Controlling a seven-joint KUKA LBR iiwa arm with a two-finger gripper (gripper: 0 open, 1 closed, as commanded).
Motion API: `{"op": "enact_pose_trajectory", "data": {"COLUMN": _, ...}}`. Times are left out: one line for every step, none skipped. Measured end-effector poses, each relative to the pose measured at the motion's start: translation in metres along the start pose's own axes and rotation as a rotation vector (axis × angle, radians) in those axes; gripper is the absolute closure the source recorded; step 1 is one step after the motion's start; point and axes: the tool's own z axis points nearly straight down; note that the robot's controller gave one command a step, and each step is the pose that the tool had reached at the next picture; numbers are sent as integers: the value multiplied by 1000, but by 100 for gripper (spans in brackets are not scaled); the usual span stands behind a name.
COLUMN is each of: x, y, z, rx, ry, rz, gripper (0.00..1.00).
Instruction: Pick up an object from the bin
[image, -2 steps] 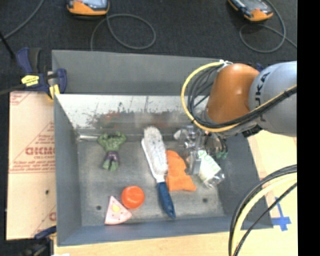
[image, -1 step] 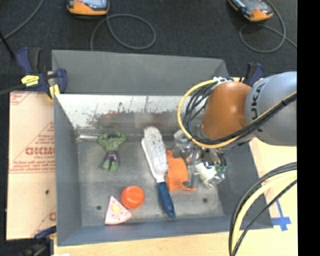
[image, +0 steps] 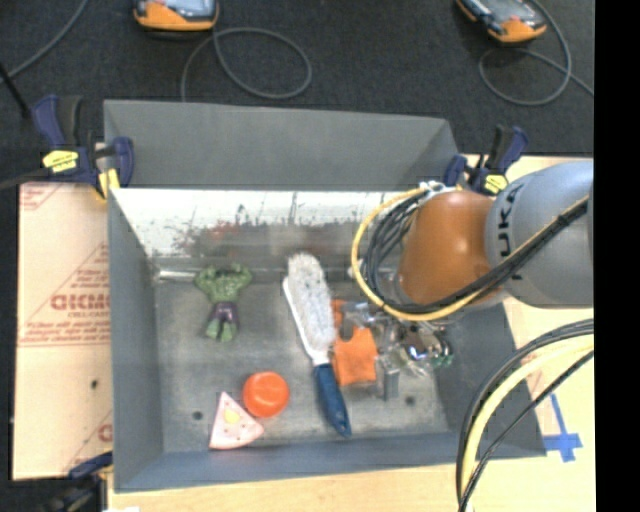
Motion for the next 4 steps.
{"op": "enact_pose_trajectory", "data": {"x": 3, "y": -13, "z": 11, "rx": 9, "ry": -15, "rz": -408, "gripper": 100}}
{"op": "enact_pose_trajectory", "data": {"x": 3, "y": -17, "z": 13, "rx": 10, "ry": -19, "rz": -520, "gripper": 100}}
{"op": "enact_pose_trajectory", "data": {"x": 4, "y": -10, "z": -30, "rx": 6, "ry": -11, "rz": -489, "gripper": 100}}
{"op": "enact_pose_trajectory", "data": {"x": -4, "y": -1, "z": -54, "rx": 10, "ry": -22, "rz": -527, "gripper": 100}}
